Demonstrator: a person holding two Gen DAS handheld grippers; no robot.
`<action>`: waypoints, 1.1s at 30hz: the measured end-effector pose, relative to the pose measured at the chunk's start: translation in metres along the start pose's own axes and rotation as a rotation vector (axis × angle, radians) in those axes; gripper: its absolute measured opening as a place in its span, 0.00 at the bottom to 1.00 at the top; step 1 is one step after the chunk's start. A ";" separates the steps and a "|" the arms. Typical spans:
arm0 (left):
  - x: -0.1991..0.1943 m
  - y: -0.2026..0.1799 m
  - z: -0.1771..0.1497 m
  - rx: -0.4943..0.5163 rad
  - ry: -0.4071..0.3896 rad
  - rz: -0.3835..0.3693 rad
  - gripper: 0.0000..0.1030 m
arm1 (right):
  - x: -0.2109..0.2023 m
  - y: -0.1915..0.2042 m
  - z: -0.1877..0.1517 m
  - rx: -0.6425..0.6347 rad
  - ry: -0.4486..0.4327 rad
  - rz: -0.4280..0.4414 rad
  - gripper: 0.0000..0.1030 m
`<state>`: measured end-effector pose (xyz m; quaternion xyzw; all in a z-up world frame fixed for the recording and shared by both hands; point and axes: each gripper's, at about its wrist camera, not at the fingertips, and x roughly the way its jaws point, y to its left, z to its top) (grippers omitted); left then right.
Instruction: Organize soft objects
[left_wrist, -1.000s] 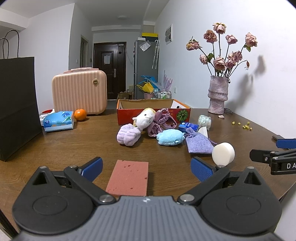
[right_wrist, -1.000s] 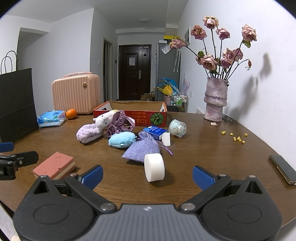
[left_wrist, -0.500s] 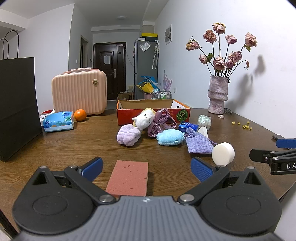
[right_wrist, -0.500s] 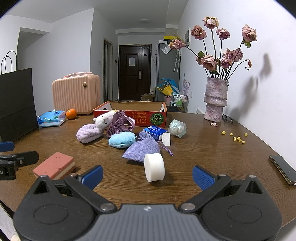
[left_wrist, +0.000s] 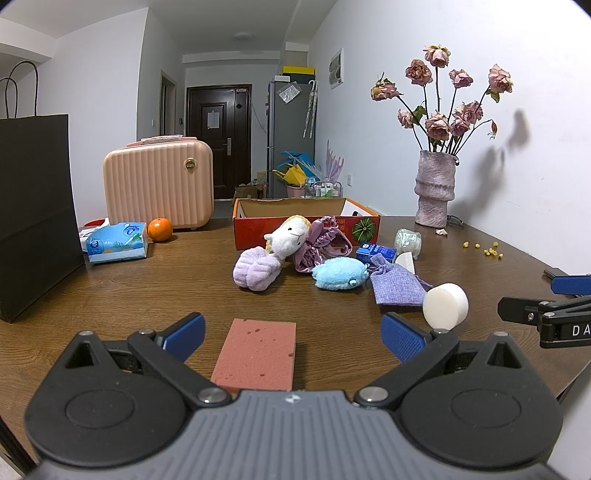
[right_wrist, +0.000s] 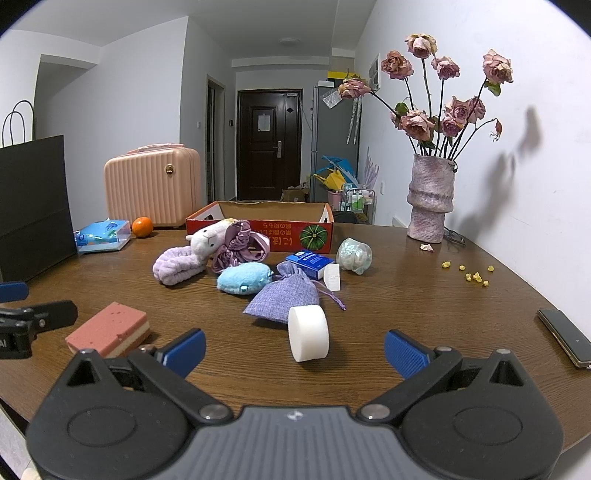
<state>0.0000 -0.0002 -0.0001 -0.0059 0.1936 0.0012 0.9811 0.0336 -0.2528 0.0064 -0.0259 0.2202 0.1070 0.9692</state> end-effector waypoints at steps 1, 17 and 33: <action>0.000 0.000 0.000 0.000 0.000 0.000 1.00 | 0.000 0.000 0.000 0.000 0.001 -0.001 1.00; 0.000 0.000 0.000 0.001 -0.001 0.000 1.00 | 0.000 0.001 -0.001 -0.001 0.000 -0.001 1.00; 0.010 0.003 0.004 -0.003 0.024 -0.004 1.00 | 0.007 0.002 0.002 -0.005 0.009 -0.007 1.00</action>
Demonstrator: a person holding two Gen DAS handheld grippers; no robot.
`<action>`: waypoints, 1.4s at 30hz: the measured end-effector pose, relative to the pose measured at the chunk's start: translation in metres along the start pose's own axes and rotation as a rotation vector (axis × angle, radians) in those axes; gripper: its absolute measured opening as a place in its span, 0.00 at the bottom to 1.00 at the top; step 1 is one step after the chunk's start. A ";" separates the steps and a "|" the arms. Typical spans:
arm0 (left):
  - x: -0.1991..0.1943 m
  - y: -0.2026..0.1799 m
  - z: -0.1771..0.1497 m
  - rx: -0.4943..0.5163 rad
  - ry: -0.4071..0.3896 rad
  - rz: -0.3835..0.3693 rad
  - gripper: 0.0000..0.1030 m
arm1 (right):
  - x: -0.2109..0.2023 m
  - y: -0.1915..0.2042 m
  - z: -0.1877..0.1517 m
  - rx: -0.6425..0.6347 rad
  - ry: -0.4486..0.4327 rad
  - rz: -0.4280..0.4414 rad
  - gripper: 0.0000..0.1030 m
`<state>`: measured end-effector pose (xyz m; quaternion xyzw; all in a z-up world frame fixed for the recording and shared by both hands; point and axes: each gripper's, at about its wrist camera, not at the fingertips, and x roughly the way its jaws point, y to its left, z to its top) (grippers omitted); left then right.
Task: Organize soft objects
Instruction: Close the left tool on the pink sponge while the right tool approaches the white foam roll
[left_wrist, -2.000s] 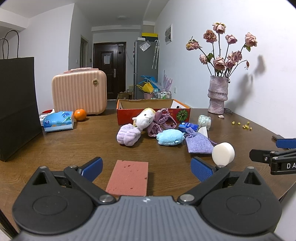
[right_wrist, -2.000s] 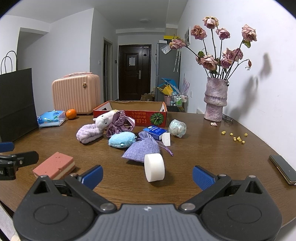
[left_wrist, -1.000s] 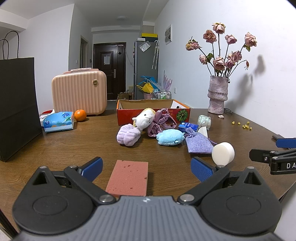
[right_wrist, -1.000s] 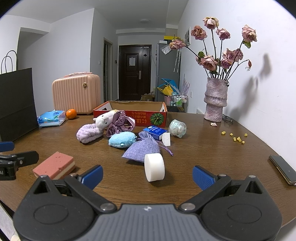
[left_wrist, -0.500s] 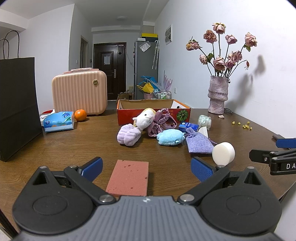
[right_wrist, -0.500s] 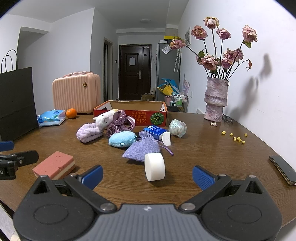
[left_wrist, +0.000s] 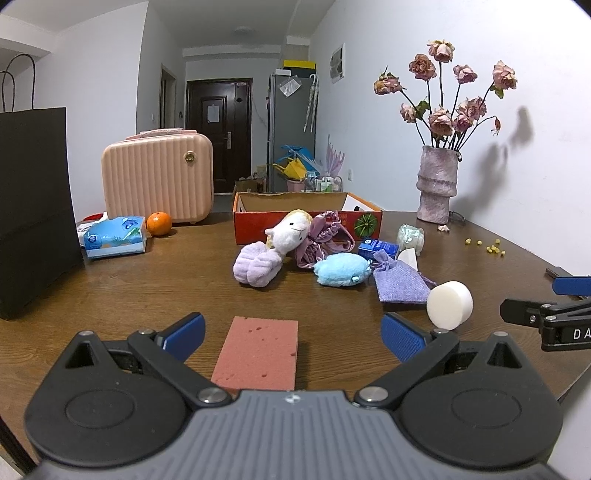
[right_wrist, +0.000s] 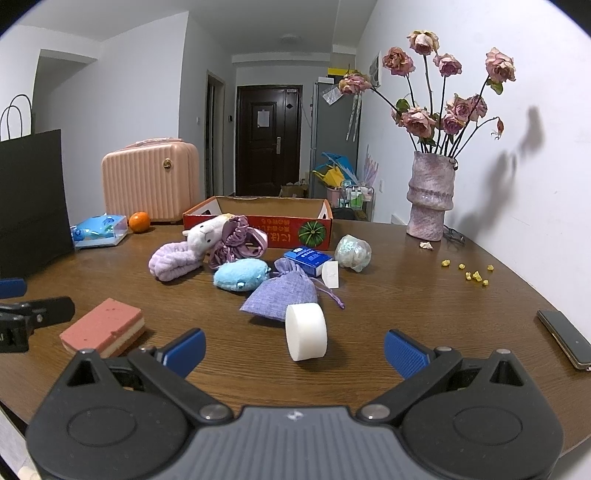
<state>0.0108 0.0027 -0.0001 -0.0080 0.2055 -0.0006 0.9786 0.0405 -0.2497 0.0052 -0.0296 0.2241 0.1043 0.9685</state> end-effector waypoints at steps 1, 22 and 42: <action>0.002 0.000 0.000 0.000 0.004 0.000 1.00 | 0.001 -0.002 -0.001 -0.001 0.003 0.001 1.00; 0.067 0.011 0.001 -0.001 0.173 0.039 1.00 | 0.056 -0.010 0.002 0.002 0.102 -0.004 1.00; 0.118 0.026 -0.012 -0.040 0.317 0.068 0.88 | 0.114 -0.005 0.002 -0.008 0.191 0.032 1.00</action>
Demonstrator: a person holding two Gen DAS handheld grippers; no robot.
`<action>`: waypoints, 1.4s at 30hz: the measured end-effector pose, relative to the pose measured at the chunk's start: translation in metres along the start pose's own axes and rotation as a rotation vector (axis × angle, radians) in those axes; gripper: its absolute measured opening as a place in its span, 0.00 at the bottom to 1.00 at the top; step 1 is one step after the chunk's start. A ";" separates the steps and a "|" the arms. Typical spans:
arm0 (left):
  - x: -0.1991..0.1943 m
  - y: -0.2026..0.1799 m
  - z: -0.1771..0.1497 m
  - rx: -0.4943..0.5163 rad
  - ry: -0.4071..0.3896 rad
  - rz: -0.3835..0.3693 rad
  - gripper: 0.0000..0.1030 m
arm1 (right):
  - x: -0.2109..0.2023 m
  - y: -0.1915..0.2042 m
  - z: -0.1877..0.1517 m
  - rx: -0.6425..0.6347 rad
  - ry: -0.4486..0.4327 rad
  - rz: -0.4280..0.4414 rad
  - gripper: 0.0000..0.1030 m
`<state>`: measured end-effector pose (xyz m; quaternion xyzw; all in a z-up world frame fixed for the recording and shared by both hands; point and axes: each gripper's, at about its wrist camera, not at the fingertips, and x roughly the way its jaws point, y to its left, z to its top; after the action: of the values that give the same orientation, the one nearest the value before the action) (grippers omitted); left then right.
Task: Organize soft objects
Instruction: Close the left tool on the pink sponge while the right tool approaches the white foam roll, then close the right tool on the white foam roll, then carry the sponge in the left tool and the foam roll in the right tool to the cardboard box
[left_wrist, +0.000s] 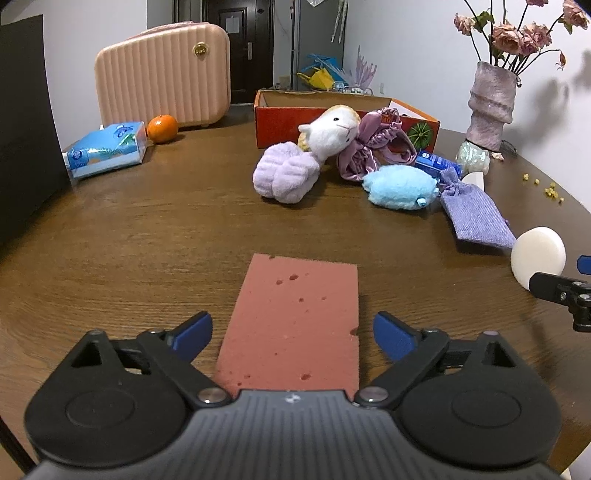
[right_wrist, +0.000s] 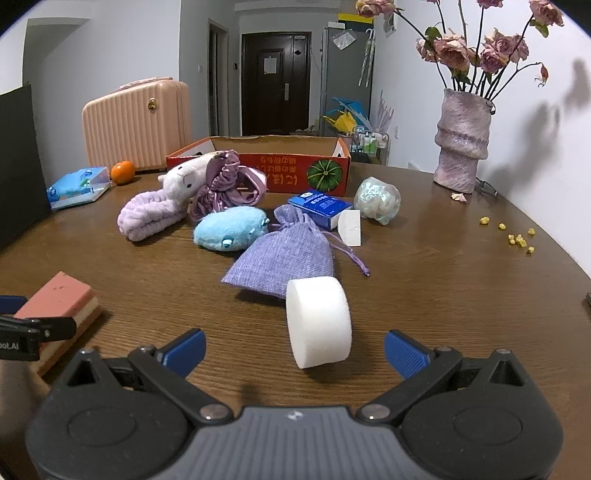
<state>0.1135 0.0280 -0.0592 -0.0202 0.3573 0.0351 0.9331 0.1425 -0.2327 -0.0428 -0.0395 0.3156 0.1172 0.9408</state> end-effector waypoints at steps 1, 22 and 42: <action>0.001 0.000 0.000 0.000 0.005 -0.003 0.82 | 0.001 0.000 0.000 0.000 0.003 0.002 1.00; -0.011 -0.004 0.009 0.001 -0.066 -0.042 0.69 | 0.023 -0.011 0.006 0.000 -0.001 -0.015 0.72; -0.020 -0.002 0.025 0.009 -0.131 -0.040 0.69 | 0.019 -0.014 0.013 -0.017 -0.025 0.031 0.27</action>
<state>0.1154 0.0265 -0.0275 -0.0207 0.2949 0.0163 0.9552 0.1685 -0.2403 -0.0438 -0.0414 0.3032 0.1349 0.9424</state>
